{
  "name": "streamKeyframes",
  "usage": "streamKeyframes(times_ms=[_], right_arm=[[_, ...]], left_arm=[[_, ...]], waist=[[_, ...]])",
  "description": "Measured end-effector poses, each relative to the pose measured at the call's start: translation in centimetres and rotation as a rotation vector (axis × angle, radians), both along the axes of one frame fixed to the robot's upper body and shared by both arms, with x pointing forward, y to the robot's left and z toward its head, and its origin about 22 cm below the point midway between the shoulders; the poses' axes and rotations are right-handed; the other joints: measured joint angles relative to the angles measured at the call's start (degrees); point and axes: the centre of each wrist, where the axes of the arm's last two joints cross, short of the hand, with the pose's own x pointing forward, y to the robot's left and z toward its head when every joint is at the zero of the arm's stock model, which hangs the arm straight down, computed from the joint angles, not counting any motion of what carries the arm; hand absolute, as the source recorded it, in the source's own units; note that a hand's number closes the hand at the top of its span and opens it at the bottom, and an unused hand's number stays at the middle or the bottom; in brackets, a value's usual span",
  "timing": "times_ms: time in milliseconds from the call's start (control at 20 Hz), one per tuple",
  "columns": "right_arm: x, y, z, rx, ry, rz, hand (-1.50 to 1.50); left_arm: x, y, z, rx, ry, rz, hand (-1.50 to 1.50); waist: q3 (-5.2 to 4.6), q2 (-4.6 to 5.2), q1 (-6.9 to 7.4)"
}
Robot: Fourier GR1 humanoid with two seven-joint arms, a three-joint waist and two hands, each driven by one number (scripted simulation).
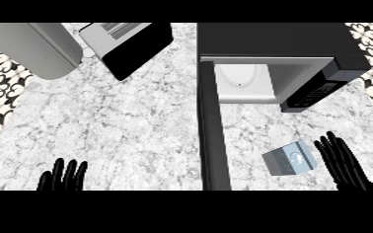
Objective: Pick up the milk, place it into the microwave and close the microwave
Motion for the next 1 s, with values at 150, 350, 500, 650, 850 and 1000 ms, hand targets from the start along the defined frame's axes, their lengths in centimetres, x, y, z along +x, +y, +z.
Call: streamKeyframes(times_ms=[150,350,500,650,850,1000], right_arm=[[0.5,-0.3,-2.0,-0.005,0.011,-0.046,-1.50],[1.3,-1.0,-4.6,-0.023,0.026,-0.093,-1.50],[2.0,-1.8,-6.6,-0.038,0.032,-0.114,-1.50],[2.3,-2.4,-8.3,-0.050,0.034,-0.120,-1.50],[2.8,-2.9,-9.8,-0.056,0.028,-0.122,-1.50],[3.0,-3.6,-11.0,-0.054,0.020,-0.125,-1.50]], left_arm=[[-0.5,-0.2,-0.1,-0.001,-0.001,0.004,-1.50],[-1.5,-0.4,0.0,-0.004,-0.002,0.003,-1.50],[-1.8,0.1,0.2,-0.006,-0.001,0.006,-1.50],[-2.0,0.1,0.0,-0.011,-0.002,0.006,-1.50],[-2.5,0.2,-0.7,-0.006,-0.009,0.010,-1.50],[-2.8,0.2,-0.8,-0.007,-0.010,0.011,-1.50]], waist=[[0.01,0.02,0.04],[0.02,0.03,0.15],[0.02,0.05,0.17],[0.03,0.05,0.14],[0.01,0.04,0.13],[0.01,0.04,0.13]])
